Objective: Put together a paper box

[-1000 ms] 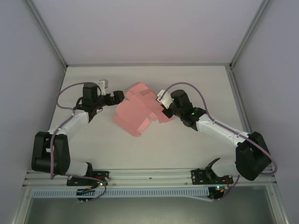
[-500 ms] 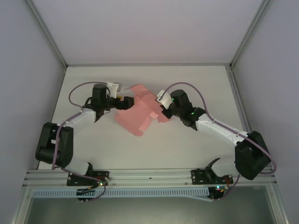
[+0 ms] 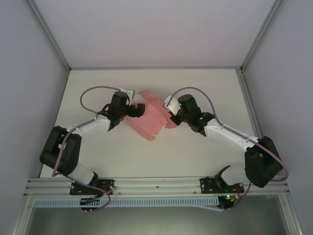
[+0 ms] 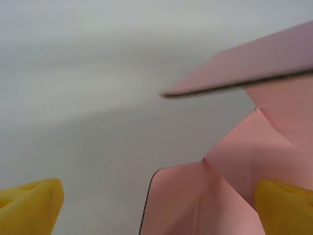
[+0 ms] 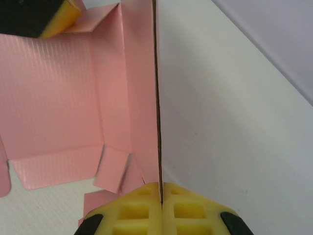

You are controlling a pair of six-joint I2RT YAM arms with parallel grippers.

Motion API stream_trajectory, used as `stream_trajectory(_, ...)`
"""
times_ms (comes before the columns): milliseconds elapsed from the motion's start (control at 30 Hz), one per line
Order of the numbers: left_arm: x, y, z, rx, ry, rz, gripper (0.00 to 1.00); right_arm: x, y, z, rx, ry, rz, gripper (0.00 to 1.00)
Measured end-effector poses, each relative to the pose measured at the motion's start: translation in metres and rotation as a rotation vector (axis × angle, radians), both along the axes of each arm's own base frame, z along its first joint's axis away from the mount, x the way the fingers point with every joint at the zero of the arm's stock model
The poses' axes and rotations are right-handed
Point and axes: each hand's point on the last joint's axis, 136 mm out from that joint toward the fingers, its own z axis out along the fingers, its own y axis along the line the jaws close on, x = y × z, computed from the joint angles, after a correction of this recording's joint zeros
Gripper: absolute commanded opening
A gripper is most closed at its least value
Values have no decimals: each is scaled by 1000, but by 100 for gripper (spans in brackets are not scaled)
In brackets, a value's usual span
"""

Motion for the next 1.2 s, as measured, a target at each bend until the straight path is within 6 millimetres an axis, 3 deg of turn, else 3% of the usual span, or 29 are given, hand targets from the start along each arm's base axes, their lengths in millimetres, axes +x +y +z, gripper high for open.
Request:
stream_trajectory(200, -33, 7, 15, -73, 25, -14, 100, 19, -8, 4, -198, -94, -16, 0)
stream_trajectory(367, -51, 19, 48, -134, 0, 23, 100, 28, -4, -18, -403, -158, -1, 0)
stream_trajectory(467, -52, 32, 48, -129, 16, 72, 100, 31, 2, -29, -482, -204, 24, 0)
stream_trajectory(600, -42, 61, 34, -110, 56, 170, 100, 33, 8, -47, -583, -277, 46, 0)
stream_trajectory(800, -23, 89, 13, -114, 99, 268, 100, 40, 12, -58, -692, -434, 36, 0)
stream_trajectory(1067, 11, 98, -16, -159, 142, 285, 100, 42, 18, -44, -728, -564, 22, 0)
stream_trajectory(1200, 28, 84, -22, -208, 139, 216, 98, 40, 18, -37, -718, -604, 20, 0)
